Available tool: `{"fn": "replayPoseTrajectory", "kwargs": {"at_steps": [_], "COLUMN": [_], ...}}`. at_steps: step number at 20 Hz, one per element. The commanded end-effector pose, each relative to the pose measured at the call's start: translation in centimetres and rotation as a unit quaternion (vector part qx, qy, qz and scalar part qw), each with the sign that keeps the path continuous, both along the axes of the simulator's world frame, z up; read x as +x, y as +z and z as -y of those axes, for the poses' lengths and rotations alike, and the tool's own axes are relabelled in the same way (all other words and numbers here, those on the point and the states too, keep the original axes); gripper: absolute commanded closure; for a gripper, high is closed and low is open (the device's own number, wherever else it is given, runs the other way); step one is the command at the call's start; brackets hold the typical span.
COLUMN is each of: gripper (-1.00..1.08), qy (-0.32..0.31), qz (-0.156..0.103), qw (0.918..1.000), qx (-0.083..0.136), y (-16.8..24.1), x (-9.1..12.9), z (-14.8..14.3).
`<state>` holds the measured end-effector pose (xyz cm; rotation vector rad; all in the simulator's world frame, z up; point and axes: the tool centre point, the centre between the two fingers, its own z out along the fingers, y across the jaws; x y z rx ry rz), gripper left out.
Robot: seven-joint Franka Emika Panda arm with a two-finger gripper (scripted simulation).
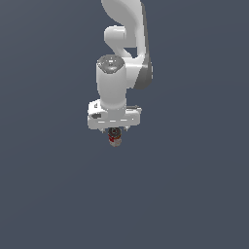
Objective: Pick up the object and move it to a goal position.
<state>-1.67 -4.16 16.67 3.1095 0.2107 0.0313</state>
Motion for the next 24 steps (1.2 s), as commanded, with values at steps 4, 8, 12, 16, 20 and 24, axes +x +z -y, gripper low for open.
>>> {"fn": "replayPoseTrajectory", "kwargs": {"at_steps": [4,8,12,16,20,24], "gripper": [-0.92,-0.92,-0.92,-0.92,-0.92,-0.92], "qy": [0.046,0.073,0.090,0.099,0.099,0.099], "qz": [-0.006,-0.009,-0.011,-0.012,-0.012,-0.012], "qw": [0.9989,0.9973,0.9958,0.9949,0.9950,0.9950], "qx": [0.005,0.008,0.009,0.010,0.010,0.010], "y": [-1.9,-2.9,-3.6,-3.9,-3.9,-4.7], "x": [-1.8,-2.8,-3.6,-3.9,-3.9,-4.0], "z": [0.4,0.6,0.7,0.8,0.8,0.8]}}
